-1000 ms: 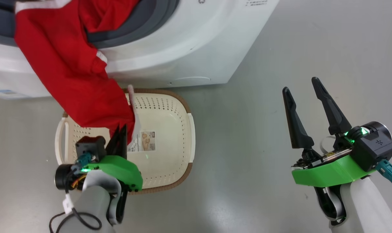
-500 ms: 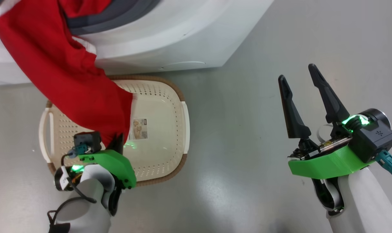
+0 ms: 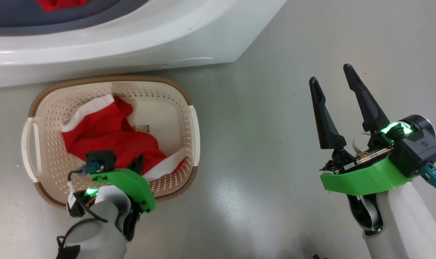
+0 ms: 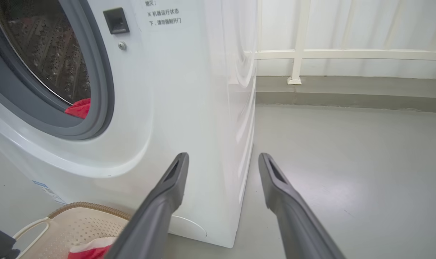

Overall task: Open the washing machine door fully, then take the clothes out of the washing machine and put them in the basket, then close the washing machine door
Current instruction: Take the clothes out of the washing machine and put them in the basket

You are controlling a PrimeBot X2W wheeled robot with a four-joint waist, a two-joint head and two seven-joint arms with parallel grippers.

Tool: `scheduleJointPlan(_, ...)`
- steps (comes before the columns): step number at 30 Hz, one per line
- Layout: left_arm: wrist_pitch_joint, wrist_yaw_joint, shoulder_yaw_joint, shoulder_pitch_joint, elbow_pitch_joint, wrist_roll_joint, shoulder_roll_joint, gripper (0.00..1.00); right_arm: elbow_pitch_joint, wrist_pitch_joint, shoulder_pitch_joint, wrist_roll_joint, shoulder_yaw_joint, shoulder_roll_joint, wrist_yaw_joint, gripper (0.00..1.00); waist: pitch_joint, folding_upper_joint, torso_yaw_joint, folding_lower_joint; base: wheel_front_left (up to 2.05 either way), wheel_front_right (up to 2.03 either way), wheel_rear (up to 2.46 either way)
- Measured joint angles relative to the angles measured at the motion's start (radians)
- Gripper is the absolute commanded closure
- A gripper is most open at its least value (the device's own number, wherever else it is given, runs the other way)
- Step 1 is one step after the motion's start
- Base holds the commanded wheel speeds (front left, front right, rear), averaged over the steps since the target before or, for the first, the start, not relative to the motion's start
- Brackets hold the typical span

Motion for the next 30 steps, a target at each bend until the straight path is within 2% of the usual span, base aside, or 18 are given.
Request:
scheduleJointPlan(8, -0.03, 0.026, -0.019, -0.044, 0.027, -0.005, -0.001, 1.0, 0.001, 0.0, 0.0, 0.003, -0.001, 0.0, 0.0, 0.0, 0.0, 0.0, 0.007, 0.0, 0.0, 0.0, 0.0)
scheduleJointPlan(9, -0.03, 0.027, -0.02, -0.047, 0.032, -0.005, -0.001, 0.98, 0.002, 0.0, 0.0, 0.004, -0.001, 0.0, 0.0, 0.0, -0.001, 0.0, 0.008, 0.0, 0.0, 0.0, 0.0)
scheduleJointPlan(11, -0.031, 0.03, -0.02, -0.053, 0.035, -0.001, -0.001, 0.43, 0.004, 0.0, 0.0, 0.004, 0.0, 0.0, 0.0, 0.0, -0.006, 0.0, 0.012, 0.0, 0.0, 0.0, 0.0)
scheduleJointPlan(12, -0.034, 0.035, -0.022, -0.055, 0.035, 0.005, -0.001, 0.02, 0.007, 0.0, 0.0, 0.004, -0.001, 0.0, 0.0, 0.0, -0.01, 0.0, 0.014, 0.0, 0.0, 0.0, 0.0)
scheduleJointPlan(16, -0.035, 0.046, -0.021, -0.055, 0.02, 0.021, 0.002, 0.0, 0.013, 0.0, 0.0, 0.004, -0.001, 0.0, 0.0, 0.0, -0.024, 0.0, 0.024, 0.0, 0.0, 0.0, 0.0)
scheduleJointPlan(23, -0.036, 0.075, 0.005, -0.046, -0.098, 0.067, 0.015, 0.0, 0.024, 0.0, 0.002, 0.004, 0.0, 0.0, 0.0, 0.0, -0.067, 0.0, 0.044, 0.0, 0.0, 0.0, 0.0)
scheduleJointPlan(30, -0.036, 0.102, 0.067, 0.063, -0.25, 0.13, 0.021, 0.0, 0.038, 0.0, 0.008, 0.004, -0.002, -0.001, 0.0, 0.0, -0.137, 0.0, 0.057, 0.0, 0.0, 0.0, 0.0)
